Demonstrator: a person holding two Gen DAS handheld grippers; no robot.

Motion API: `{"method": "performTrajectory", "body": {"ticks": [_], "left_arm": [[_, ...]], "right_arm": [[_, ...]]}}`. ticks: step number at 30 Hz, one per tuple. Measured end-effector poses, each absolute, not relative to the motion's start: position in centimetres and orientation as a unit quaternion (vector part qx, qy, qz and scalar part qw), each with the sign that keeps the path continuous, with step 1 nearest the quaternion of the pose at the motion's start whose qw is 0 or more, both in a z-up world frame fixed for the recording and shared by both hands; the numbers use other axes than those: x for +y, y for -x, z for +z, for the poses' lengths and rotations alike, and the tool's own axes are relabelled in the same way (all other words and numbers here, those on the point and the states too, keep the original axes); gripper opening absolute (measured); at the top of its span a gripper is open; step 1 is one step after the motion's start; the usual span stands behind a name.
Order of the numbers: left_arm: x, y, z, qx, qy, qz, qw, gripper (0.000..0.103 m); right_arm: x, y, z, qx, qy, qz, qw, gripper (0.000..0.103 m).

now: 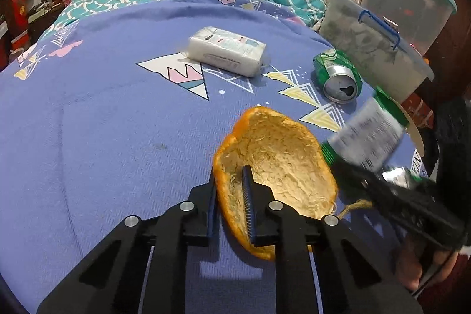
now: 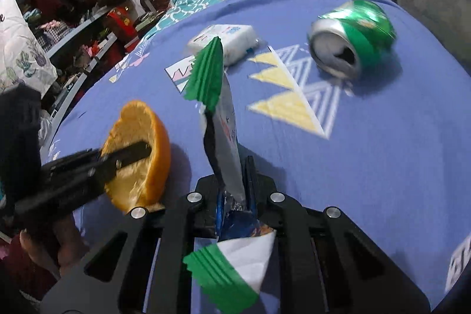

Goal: Collect trash
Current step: 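Hold the orange peel in the left tool while the right tool releases the wrapper onto the bed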

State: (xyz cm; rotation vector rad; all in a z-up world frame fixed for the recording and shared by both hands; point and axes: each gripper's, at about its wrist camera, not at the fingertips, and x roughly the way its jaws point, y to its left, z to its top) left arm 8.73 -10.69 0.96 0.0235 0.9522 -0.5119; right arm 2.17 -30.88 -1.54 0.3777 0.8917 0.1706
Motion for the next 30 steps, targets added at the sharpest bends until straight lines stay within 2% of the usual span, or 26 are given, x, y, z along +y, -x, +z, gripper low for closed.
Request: {"method": "performTrajectory", "body": {"ticks": [12,30], "left_arm": [[-8.8,-6.0,1.8,0.455,-0.008,-0.227,0.861,0.008],[-5.7,-3.5,2.1,0.452,0.003,-0.194,0.871,0.008]], "right_arm": [[-29.9,3.3,-1.8,0.422,-0.207,0.085,0.879,0.015],[-29.2,6.4,-1.5,0.419,-0.196,0.077,0.883,0.018]]}}
